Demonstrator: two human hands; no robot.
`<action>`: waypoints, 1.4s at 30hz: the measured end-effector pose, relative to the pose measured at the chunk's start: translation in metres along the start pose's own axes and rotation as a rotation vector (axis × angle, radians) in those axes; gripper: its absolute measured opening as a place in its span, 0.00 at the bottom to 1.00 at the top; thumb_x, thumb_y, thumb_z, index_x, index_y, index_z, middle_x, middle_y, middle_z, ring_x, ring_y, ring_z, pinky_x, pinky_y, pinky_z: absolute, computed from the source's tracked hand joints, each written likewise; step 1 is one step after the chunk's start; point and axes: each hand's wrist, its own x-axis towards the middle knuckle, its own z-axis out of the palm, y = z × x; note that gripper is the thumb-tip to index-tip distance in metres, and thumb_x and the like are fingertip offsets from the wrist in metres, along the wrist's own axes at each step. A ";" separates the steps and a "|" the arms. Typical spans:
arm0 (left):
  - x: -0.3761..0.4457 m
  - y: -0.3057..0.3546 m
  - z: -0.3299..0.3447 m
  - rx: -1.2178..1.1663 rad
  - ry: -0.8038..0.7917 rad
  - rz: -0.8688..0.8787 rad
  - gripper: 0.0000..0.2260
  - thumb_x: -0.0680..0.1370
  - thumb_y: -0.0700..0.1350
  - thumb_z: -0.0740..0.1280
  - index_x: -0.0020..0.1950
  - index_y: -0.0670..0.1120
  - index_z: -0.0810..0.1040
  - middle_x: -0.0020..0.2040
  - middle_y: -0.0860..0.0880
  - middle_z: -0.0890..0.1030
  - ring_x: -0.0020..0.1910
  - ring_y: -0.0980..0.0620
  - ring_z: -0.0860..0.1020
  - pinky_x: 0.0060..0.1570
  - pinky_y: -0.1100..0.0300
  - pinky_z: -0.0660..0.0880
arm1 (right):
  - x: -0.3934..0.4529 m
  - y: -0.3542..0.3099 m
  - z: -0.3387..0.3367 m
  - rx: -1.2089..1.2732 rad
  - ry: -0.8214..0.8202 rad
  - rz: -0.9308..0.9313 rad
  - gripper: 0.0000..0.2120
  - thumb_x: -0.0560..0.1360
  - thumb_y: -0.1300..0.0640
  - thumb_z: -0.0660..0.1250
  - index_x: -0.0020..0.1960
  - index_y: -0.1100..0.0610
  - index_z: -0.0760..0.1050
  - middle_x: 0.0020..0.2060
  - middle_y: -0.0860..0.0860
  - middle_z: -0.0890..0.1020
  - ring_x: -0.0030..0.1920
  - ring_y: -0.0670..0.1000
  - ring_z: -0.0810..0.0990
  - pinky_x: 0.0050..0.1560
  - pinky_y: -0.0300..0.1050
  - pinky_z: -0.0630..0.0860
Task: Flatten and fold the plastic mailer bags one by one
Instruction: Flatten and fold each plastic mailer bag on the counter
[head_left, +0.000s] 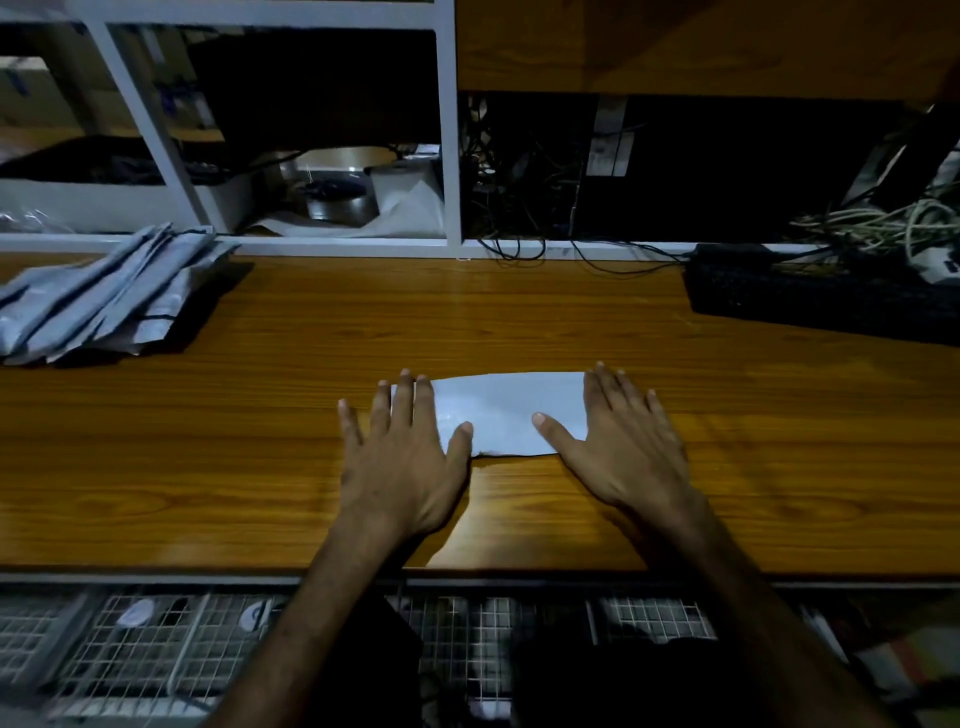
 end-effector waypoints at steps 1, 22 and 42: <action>-0.002 -0.004 -0.002 0.000 -0.011 -0.006 0.37 0.81 0.69 0.35 0.85 0.48 0.39 0.85 0.47 0.39 0.84 0.45 0.38 0.77 0.33 0.33 | 0.000 0.002 -0.001 0.000 -0.006 0.002 0.49 0.76 0.22 0.38 0.85 0.54 0.43 0.84 0.51 0.45 0.84 0.52 0.43 0.82 0.58 0.42; -0.026 -0.065 -0.025 -0.281 0.163 -0.068 0.25 0.87 0.54 0.56 0.82 0.48 0.63 0.83 0.42 0.61 0.82 0.41 0.56 0.80 0.36 0.51 | -0.019 0.036 -0.016 0.303 0.216 0.077 0.26 0.86 0.42 0.53 0.77 0.54 0.70 0.77 0.53 0.70 0.77 0.55 0.67 0.79 0.57 0.57; 0.089 -0.031 -0.062 -0.379 -0.143 0.166 0.09 0.81 0.32 0.66 0.47 0.44 0.80 0.46 0.48 0.83 0.45 0.54 0.81 0.39 0.62 0.75 | -0.018 0.042 -0.014 0.326 0.171 -0.067 0.38 0.76 0.27 0.58 0.81 0.45 0.63 0.75 0.45 0.72 0.75 0.51 0.69 0.78 0.61 0.61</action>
